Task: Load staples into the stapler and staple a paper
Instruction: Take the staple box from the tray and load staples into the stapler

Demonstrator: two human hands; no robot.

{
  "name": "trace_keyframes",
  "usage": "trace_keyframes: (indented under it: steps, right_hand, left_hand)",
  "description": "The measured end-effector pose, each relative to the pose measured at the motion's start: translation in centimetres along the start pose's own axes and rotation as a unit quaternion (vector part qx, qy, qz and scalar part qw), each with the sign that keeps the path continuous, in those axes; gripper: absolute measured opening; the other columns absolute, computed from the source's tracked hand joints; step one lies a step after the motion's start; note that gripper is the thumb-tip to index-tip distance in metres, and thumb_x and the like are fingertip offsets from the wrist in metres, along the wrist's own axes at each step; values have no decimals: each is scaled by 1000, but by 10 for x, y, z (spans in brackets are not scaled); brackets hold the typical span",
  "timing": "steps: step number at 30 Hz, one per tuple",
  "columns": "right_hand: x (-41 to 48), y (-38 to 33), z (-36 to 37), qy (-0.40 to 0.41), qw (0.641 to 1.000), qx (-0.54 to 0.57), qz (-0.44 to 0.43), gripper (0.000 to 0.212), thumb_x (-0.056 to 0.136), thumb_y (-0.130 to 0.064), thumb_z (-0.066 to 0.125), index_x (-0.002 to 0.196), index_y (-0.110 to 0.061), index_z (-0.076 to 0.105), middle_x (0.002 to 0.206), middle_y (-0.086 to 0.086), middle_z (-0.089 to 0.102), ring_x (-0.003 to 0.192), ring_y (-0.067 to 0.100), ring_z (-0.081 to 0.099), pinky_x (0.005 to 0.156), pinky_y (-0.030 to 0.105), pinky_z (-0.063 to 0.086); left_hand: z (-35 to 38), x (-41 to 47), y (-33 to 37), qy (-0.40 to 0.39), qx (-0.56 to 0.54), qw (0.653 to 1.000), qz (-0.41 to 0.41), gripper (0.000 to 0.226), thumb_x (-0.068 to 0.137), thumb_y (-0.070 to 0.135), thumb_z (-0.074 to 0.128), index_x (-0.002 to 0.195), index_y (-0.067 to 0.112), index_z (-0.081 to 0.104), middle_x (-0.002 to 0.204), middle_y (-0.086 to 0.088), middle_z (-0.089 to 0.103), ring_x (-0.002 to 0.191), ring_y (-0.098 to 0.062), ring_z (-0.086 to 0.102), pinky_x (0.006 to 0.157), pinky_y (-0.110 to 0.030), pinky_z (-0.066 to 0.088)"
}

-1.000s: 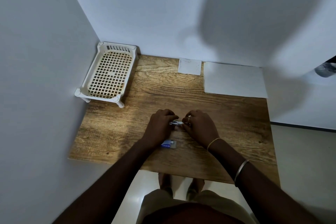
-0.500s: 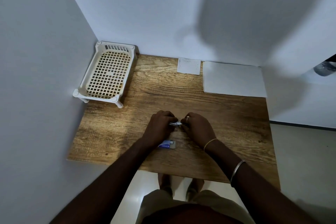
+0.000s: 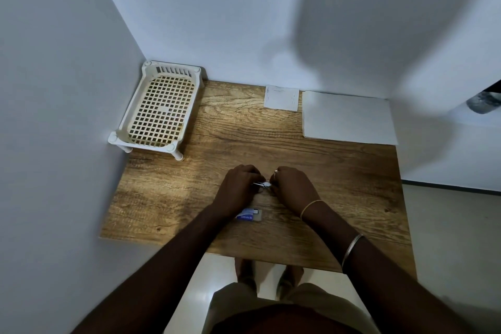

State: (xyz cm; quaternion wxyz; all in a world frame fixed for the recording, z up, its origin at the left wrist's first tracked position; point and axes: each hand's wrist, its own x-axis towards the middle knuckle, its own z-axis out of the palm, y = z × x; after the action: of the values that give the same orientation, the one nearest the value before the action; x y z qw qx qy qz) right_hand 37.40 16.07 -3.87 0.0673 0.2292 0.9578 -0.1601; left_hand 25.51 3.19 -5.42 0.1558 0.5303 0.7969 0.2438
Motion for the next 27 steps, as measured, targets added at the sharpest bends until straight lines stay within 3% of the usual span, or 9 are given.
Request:
trace_keyframes:
  steps: [4, 9, 14, 19, 23, 27]
  right_hand:
    - [5, -3, 1, -4, 1000, -26, -14, 15, 92, -19, 60, 92, -11, 73, 92, 8, 65, 85, 28, 65, 65, 32, 39]
    - [4, -2, 4, 9, 1000, -23, -16, 17, 92, -24, 61, 91, -12, 74, 90, 7, 64, 82, 26, 64, 61, 30, 37]
    - [-6, 1, 9, 40, 999, -12, 3, 20, 93, -28, 60, 95, -18, 76, 91, 2, 65, 83, 23, 63, 62, 33, 47]
    - [-12, 2, 11, 53, 998, 25, 18, 18, 91, -31, 63, 92, -22, 78, 88, 1, 65, 83, 21, 62, 63, 32, 46]
    - [-14, 2, 15, 63, 998, 4, -4, 17, 91, -28, 64, 90, -16, 76, 87, 4, 67, 83, 24, 62, 59, 30, 38]
    - [-18, 5, 18, 68, 997, 6, -21, 19, 95, -27, 60, 97, -15, 75, 91, 5, 69, 87, 22, 61, 64, 34, 47]
  left_hand:
    - [1, 0, 0, 6, -8, 1000, -2, 22, 81, 13, 81, 103, 13, 80, 104, -4, 75, 94, -22, 67, 77, -29, 47]
    - [1, -2, 0, 2, -13, 1000, -5, 24, 82, 14, 79, 107, 13, 79, 108, -3, 74, 99, -21, 65, 81, -33, 50]
    - [4, -1, -1, 3, -23, 999, -23, 24, 81, 14, 80, 105, 15, 79, 106, 0, 74, 98, -18, 64, 79, -31, 50]
    - [7, 0, -3, 3, -18, 999, -41, 20, 81, 14, 80, 101, 19, 80, 106, 3, 72, 97, -16, 62, 76, -25, 43]
    - [9, 0, -3, 5, -23, 999, -44, 21, 81, 14, 81, 101, 19, 80, 105, 2, 72, 98, -17, 62, 77, -29, 47]
    - [8, 0, -3, 7, -20, 999, -39, 22, 82, 14, 80, 104, 18, 79, 106, 0, 72, 100, -17, 60, 78, -26, 42]
